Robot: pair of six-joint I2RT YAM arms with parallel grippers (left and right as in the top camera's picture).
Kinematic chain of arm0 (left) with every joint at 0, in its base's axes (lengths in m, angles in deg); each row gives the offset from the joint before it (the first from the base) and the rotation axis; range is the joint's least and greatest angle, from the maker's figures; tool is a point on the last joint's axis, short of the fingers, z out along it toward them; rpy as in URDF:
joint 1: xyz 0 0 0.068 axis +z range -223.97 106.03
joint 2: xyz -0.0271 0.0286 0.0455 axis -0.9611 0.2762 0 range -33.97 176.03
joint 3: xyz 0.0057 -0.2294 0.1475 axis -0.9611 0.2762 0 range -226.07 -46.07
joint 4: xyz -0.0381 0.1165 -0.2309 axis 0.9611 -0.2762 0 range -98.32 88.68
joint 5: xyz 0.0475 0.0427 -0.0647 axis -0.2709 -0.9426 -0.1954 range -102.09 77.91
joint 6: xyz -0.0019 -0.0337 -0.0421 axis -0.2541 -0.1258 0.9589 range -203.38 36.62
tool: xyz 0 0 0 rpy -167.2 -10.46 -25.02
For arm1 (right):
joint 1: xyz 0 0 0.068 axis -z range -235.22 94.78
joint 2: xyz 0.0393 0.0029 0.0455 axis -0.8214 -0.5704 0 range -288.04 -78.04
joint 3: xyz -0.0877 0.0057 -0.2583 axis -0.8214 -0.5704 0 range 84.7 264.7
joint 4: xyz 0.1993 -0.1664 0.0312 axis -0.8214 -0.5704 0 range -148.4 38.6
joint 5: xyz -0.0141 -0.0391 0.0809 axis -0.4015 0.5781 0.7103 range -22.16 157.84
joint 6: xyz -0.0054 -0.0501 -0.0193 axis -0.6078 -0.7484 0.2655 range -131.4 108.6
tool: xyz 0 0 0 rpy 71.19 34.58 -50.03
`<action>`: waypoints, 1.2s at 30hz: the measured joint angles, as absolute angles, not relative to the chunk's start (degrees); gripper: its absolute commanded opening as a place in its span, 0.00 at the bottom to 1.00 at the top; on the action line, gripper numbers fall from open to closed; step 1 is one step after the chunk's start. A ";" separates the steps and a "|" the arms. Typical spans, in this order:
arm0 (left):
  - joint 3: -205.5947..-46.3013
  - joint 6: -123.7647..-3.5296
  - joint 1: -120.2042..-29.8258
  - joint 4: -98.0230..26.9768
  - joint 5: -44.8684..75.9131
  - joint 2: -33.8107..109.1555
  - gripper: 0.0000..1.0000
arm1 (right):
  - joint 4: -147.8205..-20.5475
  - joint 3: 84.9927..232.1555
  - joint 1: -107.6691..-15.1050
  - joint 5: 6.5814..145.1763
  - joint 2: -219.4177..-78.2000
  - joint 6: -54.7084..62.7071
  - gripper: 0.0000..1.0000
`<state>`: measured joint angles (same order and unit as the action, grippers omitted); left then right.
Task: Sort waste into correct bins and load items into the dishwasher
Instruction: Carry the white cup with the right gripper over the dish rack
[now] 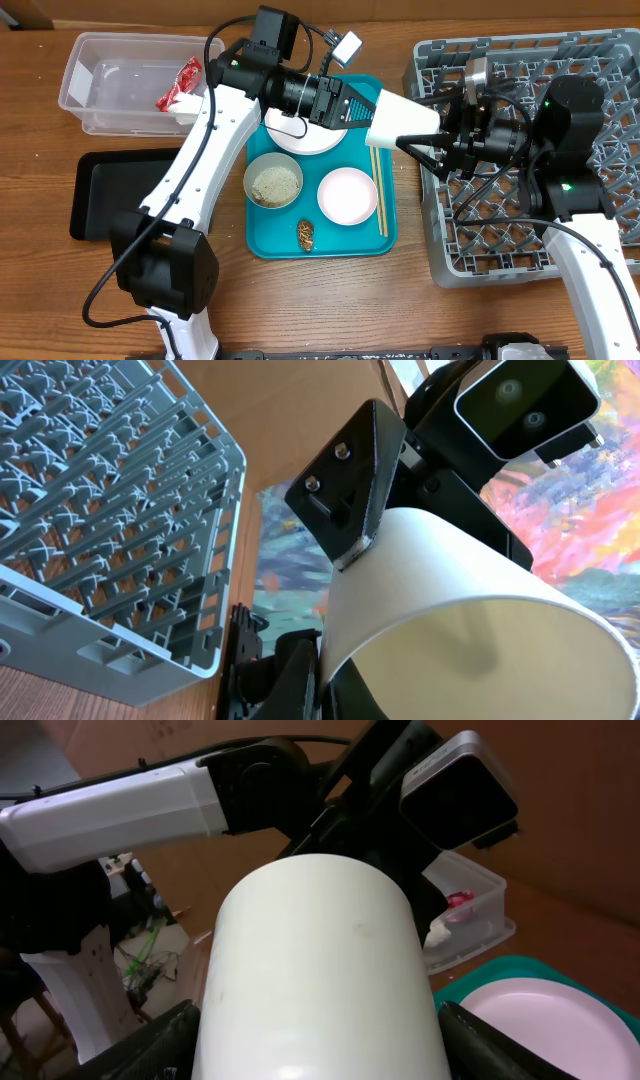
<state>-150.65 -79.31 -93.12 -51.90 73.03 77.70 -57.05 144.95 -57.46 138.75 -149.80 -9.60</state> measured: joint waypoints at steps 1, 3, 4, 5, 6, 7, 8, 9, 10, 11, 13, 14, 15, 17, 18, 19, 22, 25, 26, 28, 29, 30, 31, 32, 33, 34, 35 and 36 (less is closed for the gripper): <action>-150.65 -79.31 -93.12 -51.90 73.01 77.70 0.04 | -57.09 144.95 -57.46 138.71 -149.80 -9.51 0.71; -150.65 -79.33 -93.12 -51.88 72.98 77.70 0.04 | -57.46 144.92 -57.44 138.55 -149.80 -9.53 0.69; -150.65 -79.33 -93.12 -51.88 72.94 77.70 0.04 | -57.57 144.92 -57.44 138.51 -149.80 -9.49 0.67; -150.65 -79.33 -93.12 -51.88 72.94 77.70 0.04 | -57.62 144.92 -57.44 138.44 -149.80 -9.57 0.65; -150.65 -79.33 -93.12 -51.86 72.85 77.70 0.04 | -57.73 144.92 -57.44 138.34 -149.80 -9.46 0.64; -150.65 -79.33 -93.12 -51.84 72.74 77.70 0.04 | -57.81 144.92 -57.44 138.31 -149.80 -9.53 0.63; -150.65 -79.33 -93.12 -51.84 72.74 77.70 0.04 | -57.86 144.92 -57.42 138.29 -149.80 -9.44 0.63; -150.65 -79.33 -93.12 -51.84 72.74 77.70 0.04 | -57.88 144.92 -57.42 138.29 -149.80 -9.44 0.63; -150.65 -79.33 -93.12 -51.84 72.74 77.70 0.05 | -57.88 144.92 -57.40 138.29 -149.80 -9.42 0.63; -150.65 -79.33 -93.12 -51.84 72.74 77.70 0.10 | -57.88 144.92 -57.42 138.31 -149.80 -9.42 0.62; -150.65 -79.40 -93.12 -51.71 72.61 77.70 0.25 | -58.23 144.92 -57.42 138.38 -149.80 -9.49 0.62; -150.65 -79.18 -93.12 -51.60 72.11 77.70 0.30 | -58.86 144.95 -57.46 138.77 -149.80 -9.51 0.62; -150.65 -79.09 -93.12 -51.75 71.21 77.70 0.32 | -59.76 144.92 -57.51 138.97 -149.80 -9.51 0.61; -150.65 -79.09 -93.12 -52.84 68.02 77.70 0.36 | -61.79 144.95 -57.51 138.77 -149.80 -9.51 0.55; -150.65 -79.13 -93.12 -53.65 65.90 77.70 0.37 | -63.39 144.95 -57.49 138.14 -149.83 -9.53 0.53; -150.69 -79.11 -93.15 -54.48 63.13 77.70 0.39 | -64.98 144.95 -57.49 137.18 -149.87 -9.53 0.52; -150.69 -79.09 -93.56 -56.49 54.80 77.68 0.40 | -70.49 144.95 -57.46 133.02 -150.15 -9.57 0.49; -150.69 -78.98 -92.90 -58.37 43.50 77.70 0.41 | -75.85 144.95 -57.53 128.19 -150.22 -9.49 0.49; -150.69 -78.85 -92.51 -58.99 40.83 77.70 0.41 | -78.14 145.01 -57.57 125.46 -150.20 -9.42 0.48; -150.69 -78.39 -91.09 -60.63 35.00 77.64 0.42 | -81.88 145.03 -57.68 120.04 -150.20 -9.42 0.45; -150.69 -77.97 -90.33 -61.57 32.57 77.57 0.43 | -83.69 145.03 -57.66 117.26 -150.20 -9.42 0.44; -150.69 -77.80 -89.28 -62.81 29.58 77.46 0.43 | -85.70 145.14 -57.66 113.81 -150.20 -9.16 0.42; -150.69 -77.71 -88.40 -63.95 27.17 77.31 0.43 | -87.80 145.38 -57.66 110.73 -150.20 -9.03 0.41; -150.69 -77.54 -87.24 -65.19 23.81 76.92 0.44 | -90.40 146.13 -57.46 107.23 -150.22 -8.59 0.41; -150.69 -77.56 -86.52 -66.02 21.75 76.59 0.44 | -92.00 146.74 -57.38 104.98 -150.22 -8.44 0.41; -150.69 -77.49 -85.69 -67.12 18.84 76.02 0.44 | -94.47 148.36 -56.94 101.70 -150.22 -7.89 0.41; -150.69 -77.41 -84.77 -68.12 16.16 75.23 0.44 | -96.22 149.65 -56.37 99.47 -150.22 -7.54 0.41; -150.69 -77.38 -84.01 -69.17 13.38 74.36 0.44 | -98.51 151.85 -55.50 96.89 -150.33 -7.08 0.40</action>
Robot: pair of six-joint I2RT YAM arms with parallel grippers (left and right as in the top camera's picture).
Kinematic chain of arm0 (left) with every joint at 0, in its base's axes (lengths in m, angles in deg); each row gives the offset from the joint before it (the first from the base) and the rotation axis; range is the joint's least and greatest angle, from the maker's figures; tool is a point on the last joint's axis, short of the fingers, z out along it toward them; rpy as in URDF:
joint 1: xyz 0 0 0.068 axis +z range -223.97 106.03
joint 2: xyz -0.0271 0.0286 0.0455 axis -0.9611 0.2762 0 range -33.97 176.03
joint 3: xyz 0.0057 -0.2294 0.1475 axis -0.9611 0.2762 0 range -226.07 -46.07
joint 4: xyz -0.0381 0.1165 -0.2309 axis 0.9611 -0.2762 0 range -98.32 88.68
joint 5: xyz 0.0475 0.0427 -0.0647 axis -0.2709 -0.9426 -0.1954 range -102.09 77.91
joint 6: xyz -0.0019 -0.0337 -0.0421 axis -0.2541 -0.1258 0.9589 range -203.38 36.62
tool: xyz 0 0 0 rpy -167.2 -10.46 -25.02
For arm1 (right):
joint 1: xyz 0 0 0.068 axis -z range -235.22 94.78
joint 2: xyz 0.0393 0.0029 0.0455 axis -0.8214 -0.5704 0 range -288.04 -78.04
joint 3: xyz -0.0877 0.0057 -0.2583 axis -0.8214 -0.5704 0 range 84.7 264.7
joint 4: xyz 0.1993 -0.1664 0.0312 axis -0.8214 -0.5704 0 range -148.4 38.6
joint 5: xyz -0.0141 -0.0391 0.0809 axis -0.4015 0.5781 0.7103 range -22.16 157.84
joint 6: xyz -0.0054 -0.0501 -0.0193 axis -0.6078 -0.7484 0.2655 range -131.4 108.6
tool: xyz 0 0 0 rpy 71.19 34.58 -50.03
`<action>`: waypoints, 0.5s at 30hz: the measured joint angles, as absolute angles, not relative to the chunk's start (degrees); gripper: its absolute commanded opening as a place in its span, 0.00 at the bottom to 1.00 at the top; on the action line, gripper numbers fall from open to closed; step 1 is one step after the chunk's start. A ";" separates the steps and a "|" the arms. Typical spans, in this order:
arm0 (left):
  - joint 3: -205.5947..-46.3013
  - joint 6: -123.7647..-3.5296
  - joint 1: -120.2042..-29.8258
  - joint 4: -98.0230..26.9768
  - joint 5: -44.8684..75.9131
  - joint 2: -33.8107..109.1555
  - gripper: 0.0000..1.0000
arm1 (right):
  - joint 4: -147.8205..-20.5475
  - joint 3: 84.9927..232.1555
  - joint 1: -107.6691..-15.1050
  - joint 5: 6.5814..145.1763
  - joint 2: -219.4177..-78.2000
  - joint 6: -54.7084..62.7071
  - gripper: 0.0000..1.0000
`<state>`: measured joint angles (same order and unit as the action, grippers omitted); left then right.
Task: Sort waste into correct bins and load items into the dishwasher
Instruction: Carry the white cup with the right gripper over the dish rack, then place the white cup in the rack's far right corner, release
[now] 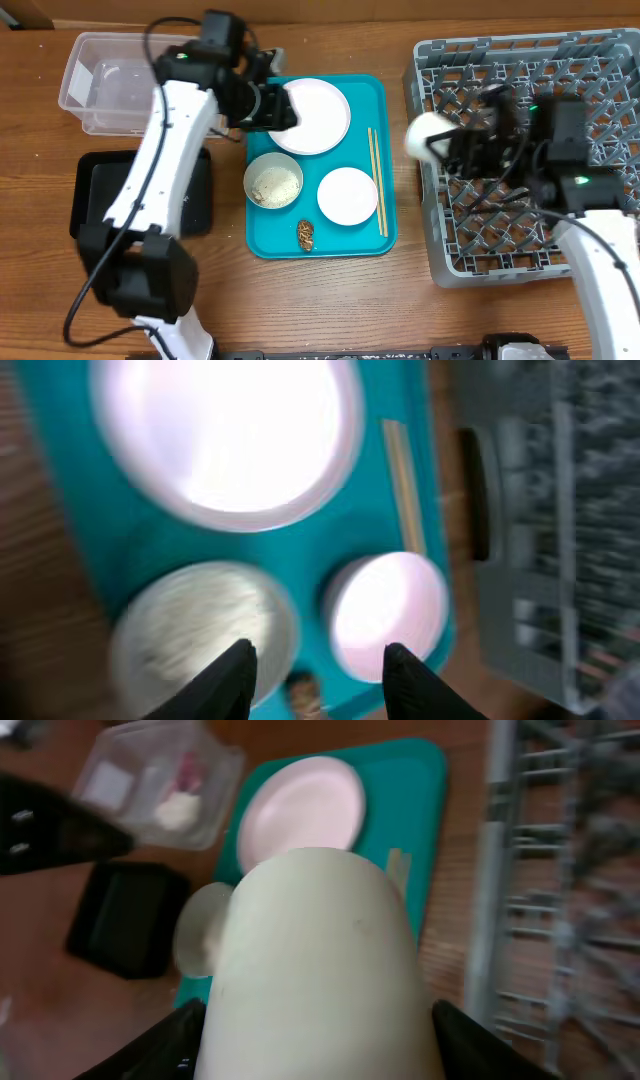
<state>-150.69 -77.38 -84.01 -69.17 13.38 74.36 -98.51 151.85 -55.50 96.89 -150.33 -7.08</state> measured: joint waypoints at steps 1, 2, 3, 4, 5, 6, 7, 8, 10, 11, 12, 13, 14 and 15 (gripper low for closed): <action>-150.69 -77.38 -83.24 -70.20 10.50 73.24 0.45 | -100.06 154.43 -54.12 94.01 -150.33 -6.73 0.38; -150.69 -77.38 -82.70 -70.90 7.81 72.15 0.45 | -102.88 157.56 -52.28 91.26 -150.33 -6.43 0.35; -150.69 -77.38 -82.37 -72.06 5.21 71.10 0.45 | -104.72 159.68 -50.86 89.35 -150.33 -6.01 0.31; -150.69 -77.38 -82.13 -72.54 4.16 70.60 0.45 | -106.55 162.08 -48.76 86.93 -150.28 -5.73 0.28; -150.69 -77.38 -81.74 -73.57 0.83 69.29 0.45 | -108.04 164.07 -46.69 84.81 -150.22 -5.38 0.27; -150.71 -77.38 -81.54 -74.05 -0.94 68.70 0.45 | -109.70 165.62 -44.46 83.17 -150.20 -5.09 0.26; -150.71 -77.36 -81.41 -74.46 -2.33 68.28 0.45 | -110.86 166.58 -42.54 81.79 -150.20 -4.92 0.26; -150.71 -77.38 -81.32 -74.81 -3.62 68.04 0.45 | -111.93 167.42 -39.89 80.02 -150.20 -4.81 0.25; -150.71 -77.36 -81.21 -75.10 -5.42 68.00 0.45 | -113.07 168.07 -34.91 77.09 -150.33 -4.55 0.25; -150.71 -77.38 -81.21 -75.05 -5.94 68.02 0.45 | -113.51 168.07 -32.72 76.28 -150.50 -4.39 0.24; -150.71 -77.36 -81.21 -75.05 -6.60 68.02 0.45 | -113.94 168.09 -30.36 75.34 -150.92 -4.20 0.22; -150.71 -77.36 -81.21 -75.05 -6.88 68.02 0.45 | -114.20 168.09 -28.33 74.64 -151.53 -3.91 0.21; -150.71 -77.38 -81.21 -75.05 -7.25 68.00 0.45 | -114.42 168.09 -26.32 74.40 -152.10 -3.72 0.20; -150.71 -77.38 -81.21 -75.05 -7.58 68.02 0.45 | -114.60 168.11 -23.52 73.77 -153.34 -3.48 0.20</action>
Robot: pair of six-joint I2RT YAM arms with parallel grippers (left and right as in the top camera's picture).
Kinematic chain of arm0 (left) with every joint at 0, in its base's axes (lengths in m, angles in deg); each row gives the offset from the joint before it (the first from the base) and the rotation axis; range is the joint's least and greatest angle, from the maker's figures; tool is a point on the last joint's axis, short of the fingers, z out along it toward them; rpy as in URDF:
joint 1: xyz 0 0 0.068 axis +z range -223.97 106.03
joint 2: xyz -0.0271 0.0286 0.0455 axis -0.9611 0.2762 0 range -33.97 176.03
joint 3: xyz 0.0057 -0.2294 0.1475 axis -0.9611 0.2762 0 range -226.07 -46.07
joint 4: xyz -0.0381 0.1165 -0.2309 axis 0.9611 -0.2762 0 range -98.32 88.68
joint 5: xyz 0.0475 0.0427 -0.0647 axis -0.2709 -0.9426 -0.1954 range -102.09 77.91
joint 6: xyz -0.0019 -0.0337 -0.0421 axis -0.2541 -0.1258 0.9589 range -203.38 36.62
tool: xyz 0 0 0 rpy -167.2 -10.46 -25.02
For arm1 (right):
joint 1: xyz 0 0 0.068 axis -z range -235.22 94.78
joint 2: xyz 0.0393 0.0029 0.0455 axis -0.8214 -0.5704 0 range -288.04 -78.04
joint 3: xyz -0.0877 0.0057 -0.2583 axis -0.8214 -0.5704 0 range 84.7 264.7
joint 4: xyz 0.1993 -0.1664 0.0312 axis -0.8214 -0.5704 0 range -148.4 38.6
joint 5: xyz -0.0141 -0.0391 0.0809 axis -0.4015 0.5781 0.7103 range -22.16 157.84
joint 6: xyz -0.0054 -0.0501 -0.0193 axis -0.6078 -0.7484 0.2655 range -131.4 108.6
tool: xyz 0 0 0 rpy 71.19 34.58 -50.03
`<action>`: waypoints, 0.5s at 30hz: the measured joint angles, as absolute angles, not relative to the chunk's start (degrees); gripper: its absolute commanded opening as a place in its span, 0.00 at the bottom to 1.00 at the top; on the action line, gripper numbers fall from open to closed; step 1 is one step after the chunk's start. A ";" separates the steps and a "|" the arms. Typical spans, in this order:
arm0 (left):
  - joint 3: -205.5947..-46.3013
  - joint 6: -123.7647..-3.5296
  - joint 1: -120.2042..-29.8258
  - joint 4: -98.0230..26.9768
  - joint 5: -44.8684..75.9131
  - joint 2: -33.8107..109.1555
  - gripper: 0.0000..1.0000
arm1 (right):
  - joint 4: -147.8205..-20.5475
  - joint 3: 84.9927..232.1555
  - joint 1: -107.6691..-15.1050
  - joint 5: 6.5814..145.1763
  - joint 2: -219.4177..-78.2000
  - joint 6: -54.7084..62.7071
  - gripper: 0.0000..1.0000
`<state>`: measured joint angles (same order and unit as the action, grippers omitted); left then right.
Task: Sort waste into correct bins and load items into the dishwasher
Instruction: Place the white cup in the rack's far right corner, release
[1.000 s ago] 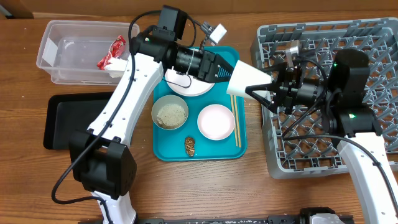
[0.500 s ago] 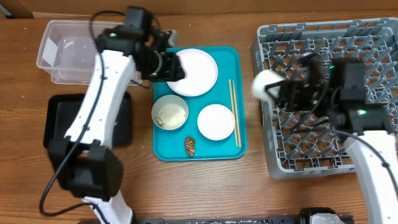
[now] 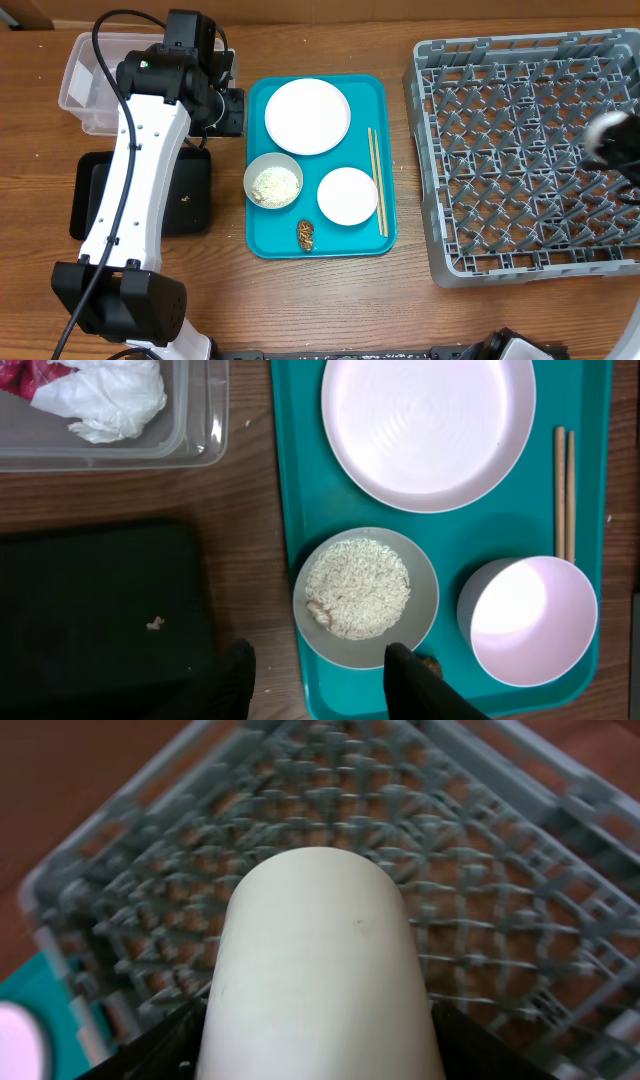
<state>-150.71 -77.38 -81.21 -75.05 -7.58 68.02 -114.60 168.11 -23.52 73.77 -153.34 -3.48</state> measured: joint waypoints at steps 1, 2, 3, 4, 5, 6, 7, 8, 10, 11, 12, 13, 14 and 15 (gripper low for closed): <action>-150.71 -77.38 -81.21 -75.05 -7.71 68.02 0.45 | -114.71 168.14 -21.62 73.42 -154.42 -3.32 0.20; -150.71 -77.38 -81.21 -75.07 -7.93 68.02 0.45 | -114.95 168.16 -20.02 73.14 -155.62 -3.04 0.19; -150.71 -77.38 -81.21 -75.05 -8.08 68.02 0.45 | -115.25 168.18 -18.10 72.83 -157.21 -2.82 0.18; -150.69 -77.38 -81.21 -75.05 -8.13 68.02 0.45 | -115.54 168.18 -16.59 72.59 -158.74 -2.32 0.19; -150.71 -77.38 -81.21 -75.07 -8.13 68.02 0.45 | -115.78 168.18 -15.10 72.04 -160.67 -1.99 0.19; -150.71 -77.38 -81.21 -75.05 -8.11 68.02 0.45 | -115.95 168.18 -14.08 71.52 -162.46 -1.62 0.19; -150.71 -77.38 -81.21 -75.05 -8.08 68.02 0.45 | -116.08 168.18 -13.33 70.91 -163.81 -1.12 0.19; -150.71 -77.38 -81.21 -75.05 -8.08 68.02 0.45 | -116.22 168.18 -12.74 70.34 -165.08 -0.72 0.19; -150.71 -77.38 -81.21 -75.05 -8.06 68.02 0.45 | -116.24 168.18 -11.61 69.46 -167.75 0.07 0.19; -150.71 -77.38 -81.21 -75.05 -8.06 68.02 0.45 | -116.30 168.18 -11.19 68.87 -168.82 0.46 0.19; -150.71 -77.38 -81.21 -75.05 -8.06 68.02 0.45 | -116.39 168.18 -10.89 68.41 -169.69 0.83 0.19; -150.69 -77.38 -81.21 -75.05 -8.06 68.02 0.45 | -116.54 168.18 -10.60 67.56 -170.44 1.05 0.19; -150.71 -77.38 -81.21 -75.05 -8.06 68.02 0.45 | -116.63 168.18 -10.54 66.19 -170.98 1.73 0.19; -150.69 -77.38 -81.21 -75.05 -8.06 68.02 0.45 | -116.65 168.18 -10.54 65.60 -171.33 2.21 0.20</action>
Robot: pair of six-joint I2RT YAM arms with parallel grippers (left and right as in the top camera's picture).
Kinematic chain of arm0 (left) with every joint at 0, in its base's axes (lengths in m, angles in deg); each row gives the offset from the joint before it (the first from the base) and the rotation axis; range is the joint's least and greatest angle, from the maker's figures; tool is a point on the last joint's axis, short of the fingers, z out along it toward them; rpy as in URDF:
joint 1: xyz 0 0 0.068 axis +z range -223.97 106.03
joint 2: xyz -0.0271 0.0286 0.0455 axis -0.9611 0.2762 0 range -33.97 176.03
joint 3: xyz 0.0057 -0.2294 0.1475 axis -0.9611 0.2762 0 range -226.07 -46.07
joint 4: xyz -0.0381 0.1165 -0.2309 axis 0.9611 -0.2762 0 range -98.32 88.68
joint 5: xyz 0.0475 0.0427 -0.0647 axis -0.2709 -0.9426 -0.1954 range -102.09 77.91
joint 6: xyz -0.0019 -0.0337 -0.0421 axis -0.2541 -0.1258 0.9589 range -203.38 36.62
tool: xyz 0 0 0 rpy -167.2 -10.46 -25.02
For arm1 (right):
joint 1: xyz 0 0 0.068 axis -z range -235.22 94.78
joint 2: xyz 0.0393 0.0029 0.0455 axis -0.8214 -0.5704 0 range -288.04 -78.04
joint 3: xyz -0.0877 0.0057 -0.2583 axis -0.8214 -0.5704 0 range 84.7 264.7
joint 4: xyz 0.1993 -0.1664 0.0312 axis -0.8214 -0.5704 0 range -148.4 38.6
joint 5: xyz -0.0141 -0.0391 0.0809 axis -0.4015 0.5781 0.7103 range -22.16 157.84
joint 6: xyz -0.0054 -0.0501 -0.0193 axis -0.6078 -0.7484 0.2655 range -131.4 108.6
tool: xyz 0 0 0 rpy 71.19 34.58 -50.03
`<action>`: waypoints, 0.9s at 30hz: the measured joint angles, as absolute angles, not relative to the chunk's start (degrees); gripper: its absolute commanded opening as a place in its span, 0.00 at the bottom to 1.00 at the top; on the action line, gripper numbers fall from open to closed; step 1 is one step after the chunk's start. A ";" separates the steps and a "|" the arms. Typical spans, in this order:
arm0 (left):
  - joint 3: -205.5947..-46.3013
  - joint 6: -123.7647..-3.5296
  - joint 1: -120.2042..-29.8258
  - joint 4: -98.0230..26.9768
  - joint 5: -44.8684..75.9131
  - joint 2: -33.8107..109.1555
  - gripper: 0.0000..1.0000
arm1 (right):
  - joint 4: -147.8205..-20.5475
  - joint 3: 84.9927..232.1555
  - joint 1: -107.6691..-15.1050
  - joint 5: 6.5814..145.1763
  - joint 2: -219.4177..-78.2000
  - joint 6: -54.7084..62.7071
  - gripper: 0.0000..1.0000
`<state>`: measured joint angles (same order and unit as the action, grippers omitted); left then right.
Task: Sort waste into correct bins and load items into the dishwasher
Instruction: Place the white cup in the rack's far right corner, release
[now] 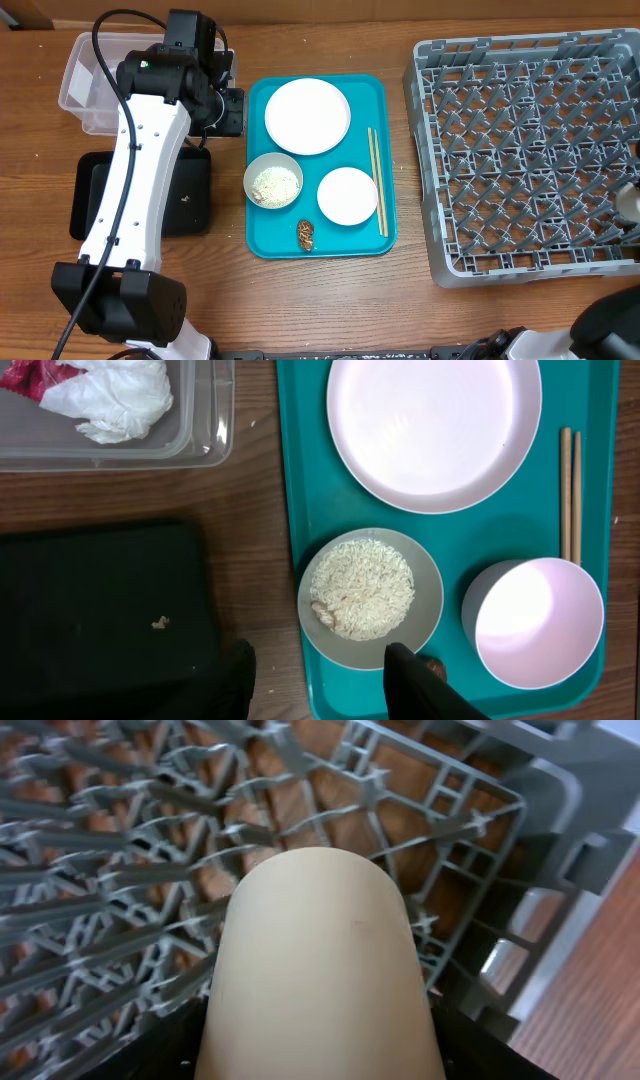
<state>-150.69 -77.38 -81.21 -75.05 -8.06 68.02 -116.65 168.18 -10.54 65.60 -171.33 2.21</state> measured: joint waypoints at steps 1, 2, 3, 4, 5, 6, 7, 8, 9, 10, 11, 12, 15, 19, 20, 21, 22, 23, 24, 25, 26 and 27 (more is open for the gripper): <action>-150.71 -77.38 -81.21 -75.05 -8.06 68.02 0.45 | -116.57 168.18 -10.54 64.50 -171.79 2.82 0.20; -150.71 -77.38 -81.21 -75.03 -8.06 68.02 0.45 | -116.54 168.18 -10.54 64.26 -171.97 2.99 0.20; -150.71 -77.38 -81.21 -75.05 -8.06 68.02 0.45 | -116.39 168.18 -10.56 63.65 -172.40 3.45 0.21; -150.71 -77.38 -81.21 -75.05 -8.06 68.02 0.45 | -116.26 168.18 -10.56 63.32 -172.67 3.58 0.32; -150.71 -77.38 -81.21 -75.05 -8.06 68.02 0.45 | -116.00 168.18 -10.58 62.95 -173.02 3.82 0.38; -150.71 -77.38 -81.21 -75.05 -8.06 68.02 0.44 | -115.80 168.18 -10.58 62.75 -173.26 3.96 0.40; -150.71 -77.38 -81.21 -75.05 -8.06 68.02 0.45 | -115.56 168.18 -10.58 62.51 -173.65 4.09 0.41; -150.71 -77.38 -81.21 -75.05 -8.04 68.02 0.45 | -115.47 168.18 -10.58 62.38 -173.91 4.15 0.46; -150.71 -77.38 -81.21 -75.05 -8.06 68.02 0.45 | -115.34 168.18 -10.58 62.25 -174.33 4.31 0.60; -150.71 -77.38 -81.21 -75.05 -8.06 68.02 0.45 | -115.14 168.18 -10.58 62.16 -175.09 4.48 0.65; -150.69 -77.38 -81.21 -75.05 -8.06 68.02 0.45 | -114.97 168.18 -10.58 62.27 -175.42 4.50 0.72; -150.71 -77.38 -81.21 -75.07 -8.04 68.02 0.45 | -114.40 168.18 -10.58 62.49 -175.86 4.52 0.77; -150.71 -77.38 -81.21 -75.05 -8.06 68.02 0.45 | -112.91 168.18 -10.58 63.61 -176.84 4.57 1.00; -150.71 -77.38 -81.21 -75.05 -8.04 68.02 0.45 | -112.76 168.18 -10.58 64.85 -176.99 5.03 1.00; -150.71 -77.38 -81.21 -75.05 -8.04 68.02 0.45 | -112.85 168.18 -10.58 65.14 -176.99 5.07 1.00; -150.71 -77.38 -81.21 -75.05 -8.04 68.02 0.45 | -113.00 168.18 -10.58 65.75 -176.99 5.07 1.00; -150.71 -77.38 -81.21 -75.05 -8.04 68.02 0.45 | -113.18 168.18 -10.58 66.38 -176.99 5.05 1.00; -150.71 -77.38 -81.21 -75.05 -8.04 68.02 0.45 | -113.61 168.25 -10.58 67.15 -176.99 5.07 1.00; -150.71 -77.36 -81.21 -75.05 -8.04 68.02 0.46 | -114.10 168.31 -10.58 68.00 -176.99 5.07 1.00; -150.69 -77.38 -81.21 -75.05 -8.04 68.02 0.46 | -114.75 168.68 -10.58 69.18 -176.99 5.05 1.00; -150.71 -77.38 -81.21 -75.05 -8.04 68.02 0.47 | -115.36 169.21 -10.60 70.10 -176.99 5.05 1.00; -150.71 -77.38 -81.21 -75.05 -8.04 68.02 0.48 | -115.93 170.17 -10.65 71.45 -176.99 5.05 1.00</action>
<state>-150.71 -77.38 -81.21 -75.05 -8.04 68.02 -115.93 170.17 -10.65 71.45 -176.99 5.05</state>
